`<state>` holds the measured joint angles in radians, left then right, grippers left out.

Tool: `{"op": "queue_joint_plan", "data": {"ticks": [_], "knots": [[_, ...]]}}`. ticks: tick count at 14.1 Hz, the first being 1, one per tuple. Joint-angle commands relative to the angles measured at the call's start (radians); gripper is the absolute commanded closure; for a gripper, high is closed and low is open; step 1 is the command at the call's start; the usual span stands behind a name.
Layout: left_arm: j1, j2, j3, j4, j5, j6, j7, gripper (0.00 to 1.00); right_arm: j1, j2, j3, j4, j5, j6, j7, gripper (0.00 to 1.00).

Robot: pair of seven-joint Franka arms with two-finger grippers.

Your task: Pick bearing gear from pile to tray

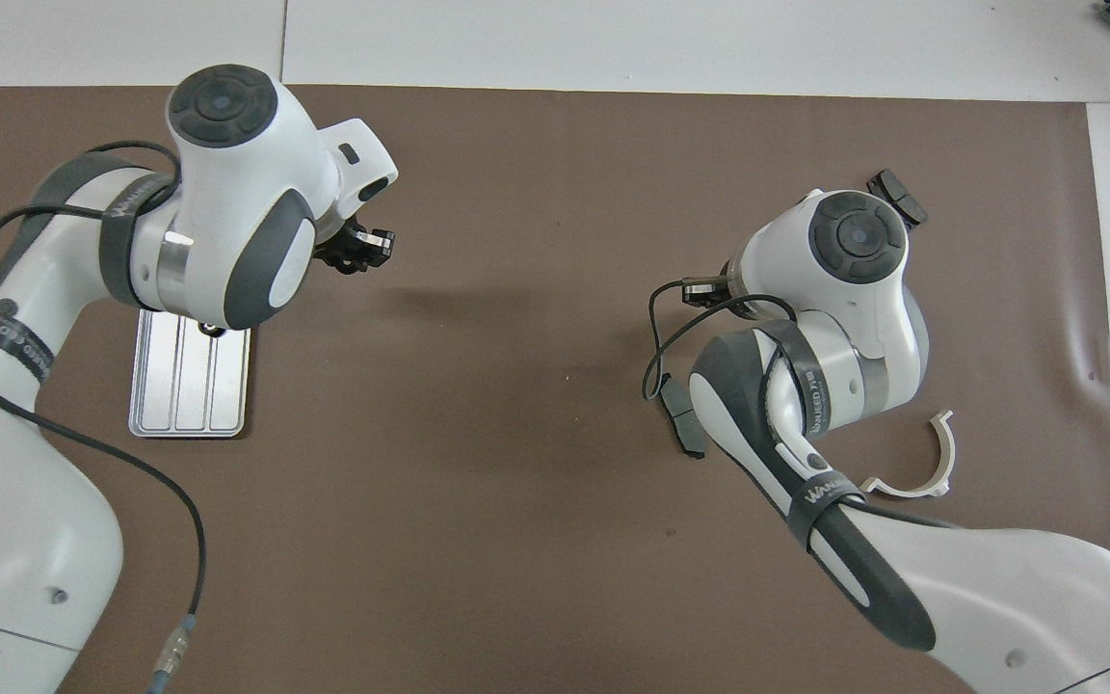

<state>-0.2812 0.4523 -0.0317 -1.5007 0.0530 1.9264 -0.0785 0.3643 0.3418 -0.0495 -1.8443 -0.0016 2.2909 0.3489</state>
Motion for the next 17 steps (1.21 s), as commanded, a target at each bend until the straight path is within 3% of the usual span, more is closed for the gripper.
{"op": "queue_joint_plan", "data": {"ticks": [1, 5, 8, 11, 14, 17], "knots": [[0.1, -0.076, -0.01, -0.09, -0.004, -0.032, 0.179, 1.0, 0.073, -0.001, -0.001, -0.003, 0.017, 0.038, 0.14, 1.0], [0.232, -0.118, -0.008, -0.189, -0.002, -0.003, 0.405, 1.0, 0.174, 0.017, -0.001, 0.008, 0.017, 0.073, 0.3, 1.0], [0.303, -0.162, -0.008, -0.329, -0.002, 0.11, 0.529, 1.0, 0.254, 0.06, -0.001, 0.045, 0.015, 0.073, 0.409, 1.0], [0.342, -0.211, -0.008, -0.498, -0.002, 0.288, 0.54, 1.0, 0.297, 0.103, -0.001, 0.068, 0.015, 0.076, 0.462, 1.0], [0.373, -0.234, -0.008, -0.556, -0.002, 0.306, 0.588, 1.0, 0.3, 0.12, -0.001, 0.056, 0.017, 0.116, 0.461, 0.99], [0.373, -0.244, -0.008, -0.579, -0.002, 0.306, 0.594, 1.0, 0.298, 0.126, -0.001, 0.05, 0.017, 0.117, 0.461, 0.79]]}}
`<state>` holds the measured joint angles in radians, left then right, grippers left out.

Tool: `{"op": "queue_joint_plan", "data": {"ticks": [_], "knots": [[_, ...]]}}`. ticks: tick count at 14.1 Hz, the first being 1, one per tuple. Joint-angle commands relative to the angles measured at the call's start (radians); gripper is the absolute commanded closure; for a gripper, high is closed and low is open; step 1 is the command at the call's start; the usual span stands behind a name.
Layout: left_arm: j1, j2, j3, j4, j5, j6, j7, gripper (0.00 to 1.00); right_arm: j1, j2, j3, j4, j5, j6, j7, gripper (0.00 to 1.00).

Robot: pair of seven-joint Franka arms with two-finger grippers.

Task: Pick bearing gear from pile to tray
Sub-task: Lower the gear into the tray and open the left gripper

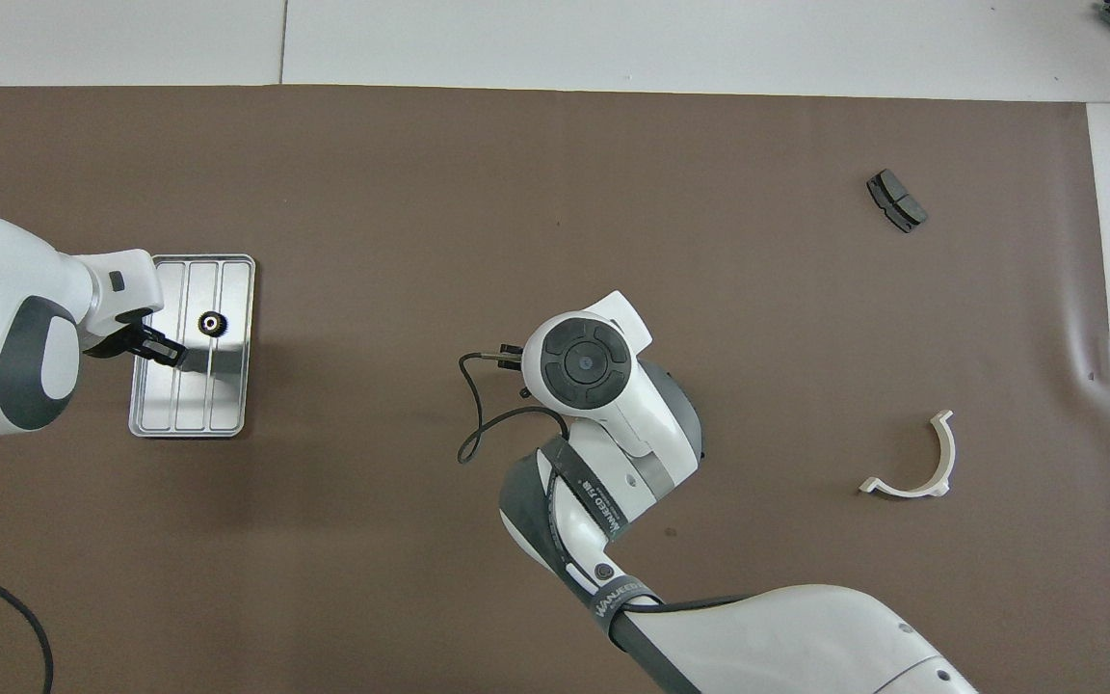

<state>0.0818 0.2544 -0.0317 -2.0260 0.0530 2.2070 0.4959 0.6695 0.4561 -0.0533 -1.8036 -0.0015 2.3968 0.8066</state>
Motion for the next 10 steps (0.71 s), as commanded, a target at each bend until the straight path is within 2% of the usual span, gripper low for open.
{"op": "queue_joint_plan", "data": {"ticks": [1, 2, 3, 4, 5, 7, 8, 10], "knots": [[0.01, -0.049, -0.008, -0.068, -0.002, 0.026, 0.02, 1.0, -0.007, 0.012, 0.003, 0.001, 0.017, 0.016, 0.003, 0.78], [0.01, -0.053, -0.008, -0.071, -0.002, 0.025, 0.02, 0.99, -0.007, 0.012, 0.003, -0.005, 0.017, 0.033, 0.002, 0.7], [0.009, -0.055, -0.008, -0.077, -0.002, 0.026, 0.018, 0.98, -0.007, 0.012, 0.003, -0.01, 0.017, 0.042, 0.002, 0.45], [0.009, -0.056, -0.008, -0.082, -0.002, 0.027, 0.017, 0.96, -0.007, 0.012, 0.003, -0.01, 0.017, 0.042, 0.003, 0.16], [0.009, -0.06, -0.008, -0.088, -0.002, 0.028, 0.016, 0.92, -0.007, 0.012, 0.003, -0.008, 0.017, 0.042, 0.005, 0.0], [0.007, -0.061, -0.008, -0.088, -0.002, 0.027, 0.01, 0.54, -0.007, 0.012, 0.003, -0.005, 0.017, 0.042, 0.005, 0.0], [0.007, -0.061, -0.01, -0.086, -0.002, 0.027, 0.009, 0.42, -0.007, 0.012, 0.003, -0.002, 0.017, 0.039, 0.005, 0.0], [-0.002, -0.057, -0.01, -0.074, -0.002, 0.031, 0.004, 0.34, -0.019, -0.002, 0.001, 0.001, 0.012, 0.038, 0.0, 0.0]]}}
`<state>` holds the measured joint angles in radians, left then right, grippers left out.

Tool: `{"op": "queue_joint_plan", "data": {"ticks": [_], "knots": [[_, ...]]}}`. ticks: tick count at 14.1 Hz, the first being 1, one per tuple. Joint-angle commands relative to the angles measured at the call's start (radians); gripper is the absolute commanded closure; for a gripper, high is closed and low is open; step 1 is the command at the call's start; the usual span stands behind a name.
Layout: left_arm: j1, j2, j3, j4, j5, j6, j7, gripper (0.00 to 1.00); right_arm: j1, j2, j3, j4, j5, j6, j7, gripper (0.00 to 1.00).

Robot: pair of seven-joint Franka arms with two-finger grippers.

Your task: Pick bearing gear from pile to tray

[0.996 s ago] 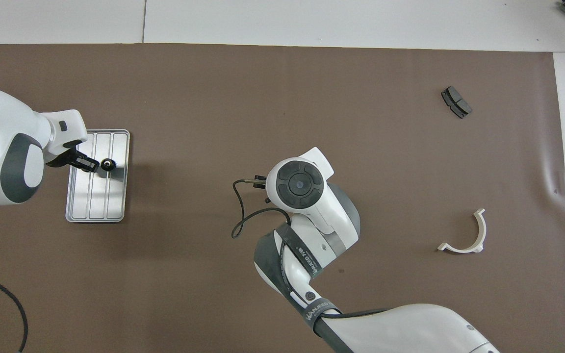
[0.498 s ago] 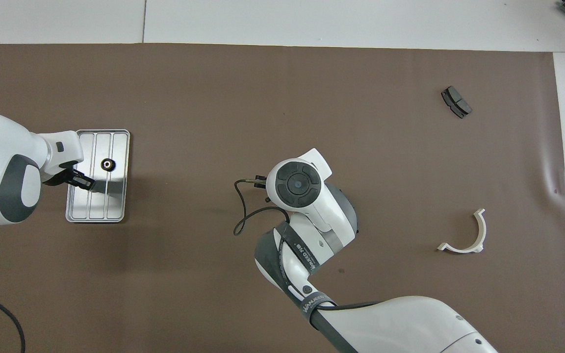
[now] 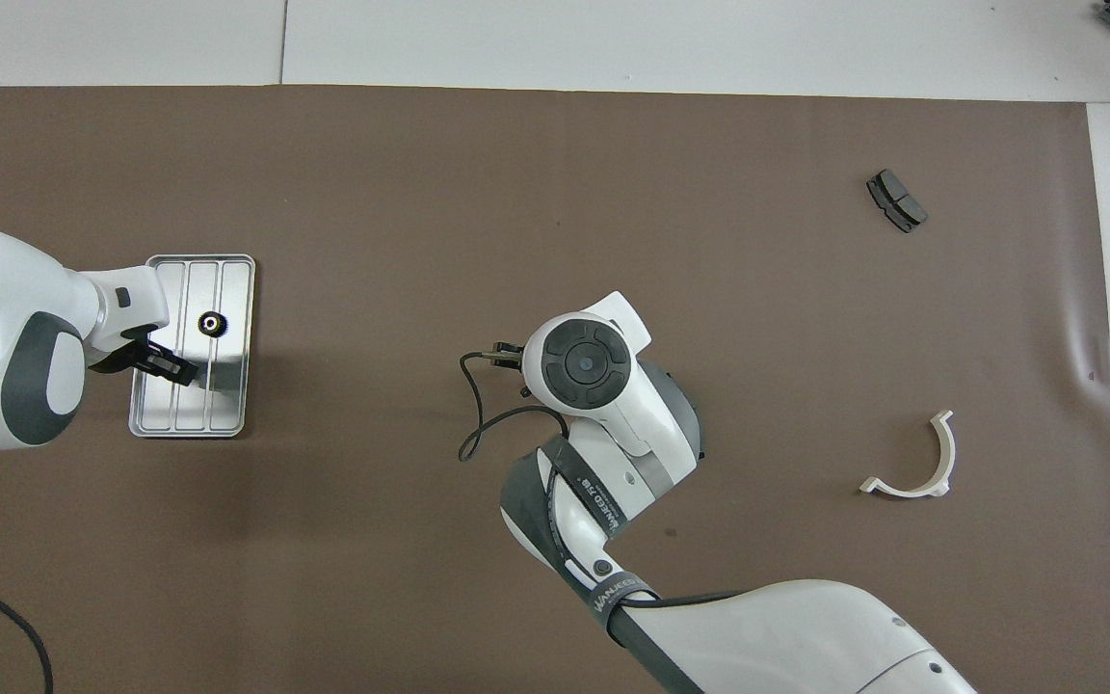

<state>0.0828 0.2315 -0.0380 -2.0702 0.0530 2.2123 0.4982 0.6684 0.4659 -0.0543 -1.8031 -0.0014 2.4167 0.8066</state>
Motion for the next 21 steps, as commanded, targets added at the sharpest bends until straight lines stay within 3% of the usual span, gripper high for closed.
{"op": "queue_joint_plan", "data": {"ticks": [1, 3, 7, 14, 18, 21], "knots": [[-0.009, -0.034, -0.003, -0.019, -0.002, 0.026, -0.004, 0.32, -0.021, -0.026, -0.005, 0.002, 0.011, 0.013, -0.004, 0.0], [-0.02, -0.037, -0.013, 0.028, -0.002, 0.004, -0.059, 0.32, -0.053, -0.067, -0.012, 0.002, -0.002, 0.009, -0.01, 0.0], [-0.208, -0.021, -0.013, 0.143, -0.002, -0.071, -0.405, 0.34, -0.163, -0.128, -0.012, 0.027, -0.026, -0.023, -0.102, 0.0], [-0.504, -0.017, -0.013, 0.173, -0.004, -0.048, -0.87, 0.46, -0.387, -0.263, -0.001, 0.033, -0.038, -0.2, -0.389, 0.0], [-0.612, 0.129, -0.013, 0.315, -0.004, -0.037, -1.029, 0.52, -0.495, -0.392, 0.002, 0.033, -0.031, -0.375, -0.538, 0.0], [-0.643, 0.181, -0.013, 0.34, -0.007, 0.024, -1.06, 0.53, -0.561, -0.46, 0.002, 0.044, -0.02, -0.506, -0.627, 0.0]]}}
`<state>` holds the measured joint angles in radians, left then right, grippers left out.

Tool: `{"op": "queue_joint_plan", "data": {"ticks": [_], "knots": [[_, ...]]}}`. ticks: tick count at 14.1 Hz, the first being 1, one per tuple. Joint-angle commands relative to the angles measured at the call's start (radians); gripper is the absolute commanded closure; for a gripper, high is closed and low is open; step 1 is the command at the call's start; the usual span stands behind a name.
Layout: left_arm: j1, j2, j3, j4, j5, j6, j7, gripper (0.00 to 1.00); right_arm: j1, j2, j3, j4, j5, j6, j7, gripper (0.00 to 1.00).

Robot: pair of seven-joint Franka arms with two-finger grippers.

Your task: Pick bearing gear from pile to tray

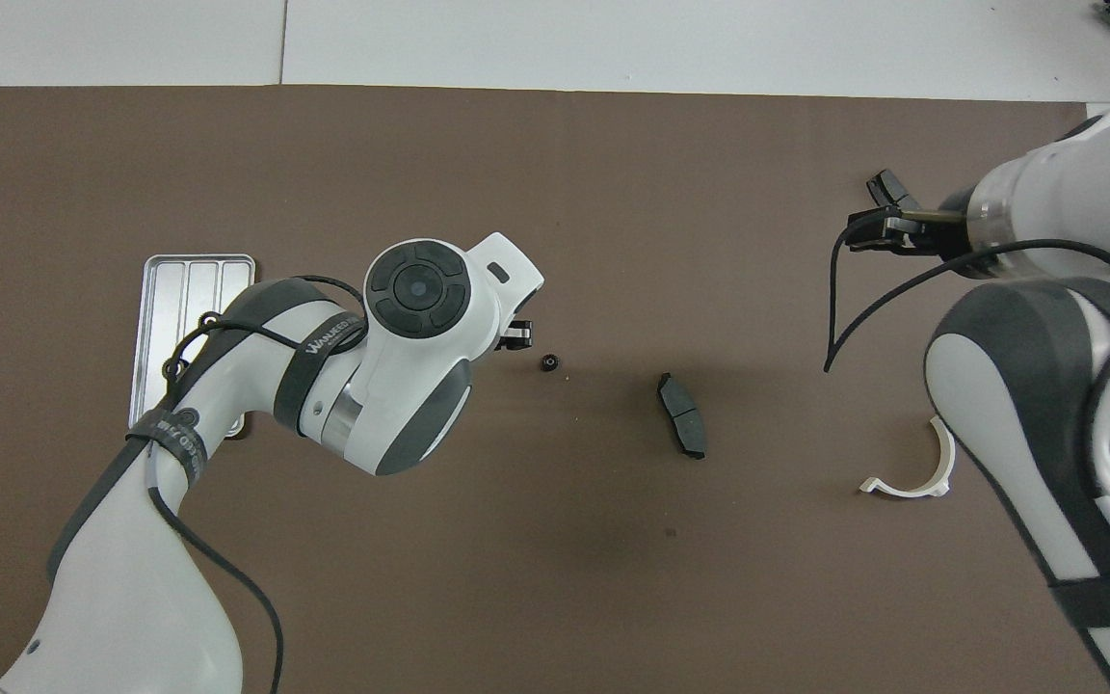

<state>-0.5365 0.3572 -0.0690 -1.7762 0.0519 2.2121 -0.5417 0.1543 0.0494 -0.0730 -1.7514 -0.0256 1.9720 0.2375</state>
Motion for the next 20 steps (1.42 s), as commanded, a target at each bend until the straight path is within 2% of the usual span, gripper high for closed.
{"op": "queue_joint_plan", "data": {"ticks": [1, 5, 8, 10, 16, 20], "knots": [[-0.046, 0.077, 0.018, 0.049, -0.006, 0.029, -0.021, 0.53, -0.064, -0.062, 0.021, 0.012, 0.006, -0.126, -0.085, 0.0], [-0.062, 0.101, 0.018, 0.073, -0.009, 0.054, -0.024, 0.53, -0.091, -0.077, -0.005, 0.137, 0.018, -0.379, -0.139, 0.0], [-0.071, 0.114, 0.018, 0.073, -0.009, 0.101, -0.05, 0.54, -0.093, -0.111, -0.051, 0.139, 0.056, -0.441, -0.15, 0.0], [-0.079, 0.115, 0.018, 0.072, -0.007, 0.116, -0.05, 0.54, -0.087, -0.121, -0.062, 0.125, 0.056, -0.432, -0.162, 0.0], [-0.097, 0.12, 0.018, 0.055, -0.006, 0.132, -0.061, 0.54, -0.074, -0.117, -0.021, 0.121, -0.002, -0.411, -0.162, 0.0], [-0.119, 0.157, 0.02, 0.054, -0.001, 0.149, -0.073, 0.54, -0.073, -0.12, -0.011, 0.105, -0.007, -0.397, -0.158, 0.0]]}}
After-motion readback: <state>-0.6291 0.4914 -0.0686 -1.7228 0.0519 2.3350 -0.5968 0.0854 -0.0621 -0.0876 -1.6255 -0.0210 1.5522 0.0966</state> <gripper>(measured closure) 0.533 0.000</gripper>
